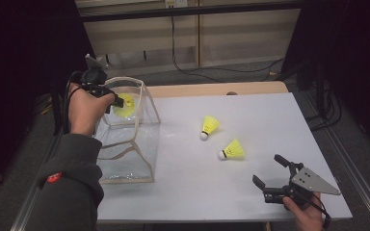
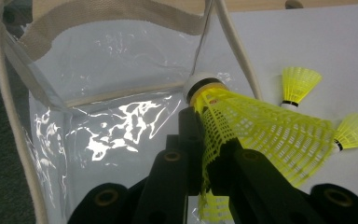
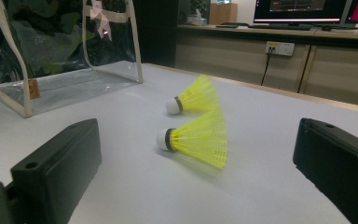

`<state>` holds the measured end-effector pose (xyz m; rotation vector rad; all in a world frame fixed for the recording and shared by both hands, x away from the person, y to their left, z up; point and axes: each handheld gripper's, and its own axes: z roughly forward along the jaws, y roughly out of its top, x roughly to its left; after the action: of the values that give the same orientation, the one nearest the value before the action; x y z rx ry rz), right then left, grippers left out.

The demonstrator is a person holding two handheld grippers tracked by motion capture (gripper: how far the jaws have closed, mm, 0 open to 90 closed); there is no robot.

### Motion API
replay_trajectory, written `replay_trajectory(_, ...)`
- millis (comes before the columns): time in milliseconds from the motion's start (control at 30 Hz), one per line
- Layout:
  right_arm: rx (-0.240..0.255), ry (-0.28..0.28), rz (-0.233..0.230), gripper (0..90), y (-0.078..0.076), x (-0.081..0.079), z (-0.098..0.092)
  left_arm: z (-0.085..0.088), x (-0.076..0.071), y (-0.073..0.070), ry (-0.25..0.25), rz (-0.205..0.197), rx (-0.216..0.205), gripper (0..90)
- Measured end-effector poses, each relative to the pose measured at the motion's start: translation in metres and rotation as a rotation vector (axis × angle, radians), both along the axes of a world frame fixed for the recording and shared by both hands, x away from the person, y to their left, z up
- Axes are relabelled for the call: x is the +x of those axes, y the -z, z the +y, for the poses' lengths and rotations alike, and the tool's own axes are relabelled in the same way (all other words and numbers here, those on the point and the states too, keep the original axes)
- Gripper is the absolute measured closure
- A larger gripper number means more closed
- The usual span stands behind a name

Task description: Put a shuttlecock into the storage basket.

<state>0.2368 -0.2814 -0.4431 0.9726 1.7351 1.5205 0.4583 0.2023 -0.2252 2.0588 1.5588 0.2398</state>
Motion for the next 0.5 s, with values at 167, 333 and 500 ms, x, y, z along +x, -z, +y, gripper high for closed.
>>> replay_trajectory(167,0.0,0.0,0.0,0.9,0.0001,0.0,-0.0001,0.0013,0.0002,0.0013,-0.005,0.001,-0.002,87.2)
replay_trajectory(333,-0.001,-0.005,-0.002,1.0,0.0,0.0,0.0002,0.0028,0.0009,0.0045,-0.004,0.007,-0.001,87.2)
replay_trajectory(500,-0.003,-0.007,-0.001,0.9,0.0,-0.0002,0.0009,0.0031,0.0014,0.0071,-0.011,0.009,-0.002,87.1)
